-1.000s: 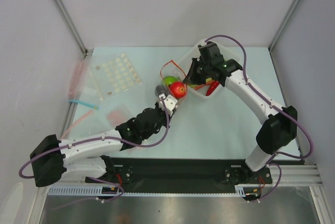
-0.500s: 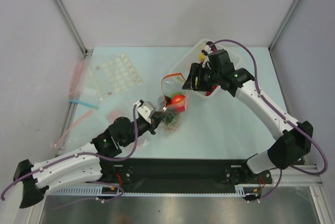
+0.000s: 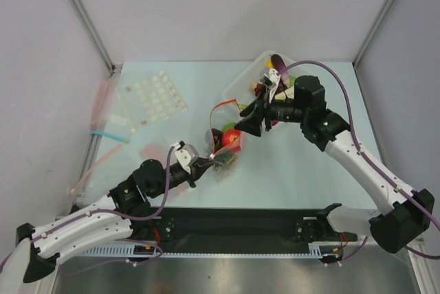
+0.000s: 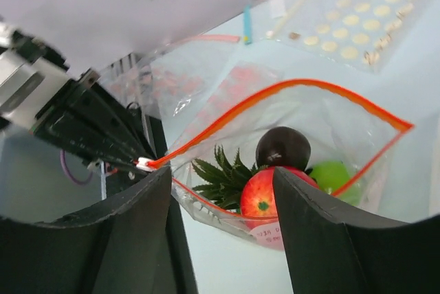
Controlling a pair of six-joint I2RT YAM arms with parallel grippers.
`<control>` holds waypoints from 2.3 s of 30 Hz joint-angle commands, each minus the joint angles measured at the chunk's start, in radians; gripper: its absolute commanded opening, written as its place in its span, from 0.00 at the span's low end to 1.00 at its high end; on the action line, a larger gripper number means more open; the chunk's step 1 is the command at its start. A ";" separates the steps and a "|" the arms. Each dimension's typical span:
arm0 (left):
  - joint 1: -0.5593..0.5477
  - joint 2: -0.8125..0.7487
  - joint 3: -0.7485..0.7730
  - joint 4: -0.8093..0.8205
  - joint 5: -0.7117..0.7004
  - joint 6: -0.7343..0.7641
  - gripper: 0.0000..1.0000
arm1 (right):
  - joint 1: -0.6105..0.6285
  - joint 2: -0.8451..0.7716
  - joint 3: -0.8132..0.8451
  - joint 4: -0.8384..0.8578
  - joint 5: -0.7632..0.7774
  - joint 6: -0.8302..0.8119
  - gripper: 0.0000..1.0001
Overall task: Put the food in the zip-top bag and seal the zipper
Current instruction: Zip the zipper food storage bag at the center of the board.
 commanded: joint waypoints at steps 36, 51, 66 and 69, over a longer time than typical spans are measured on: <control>0.008 0.061 0.098 -0.051 0.091 0.069 0.00 | 0.283 0.215 0.276 -0.584 -0.205 -1.203 0.52; 0.008 0.084 0.129 -0.113 0.089 0.107 0.00 | 0.329 0.274 0.283 -0.567 -0.153 -1.272 0.48; 0.008 0.089 0.165 -0.152 0.081 0.163 0.08 | 0.331 0.290 0.292 -0.544 -0.180 -1.249 0.00; 0.008 0.078 0.170 -0.156 0.083 0.176 0.21 | 0.332 0.295 0.305 -0.526 -0.186 -1.218 0.00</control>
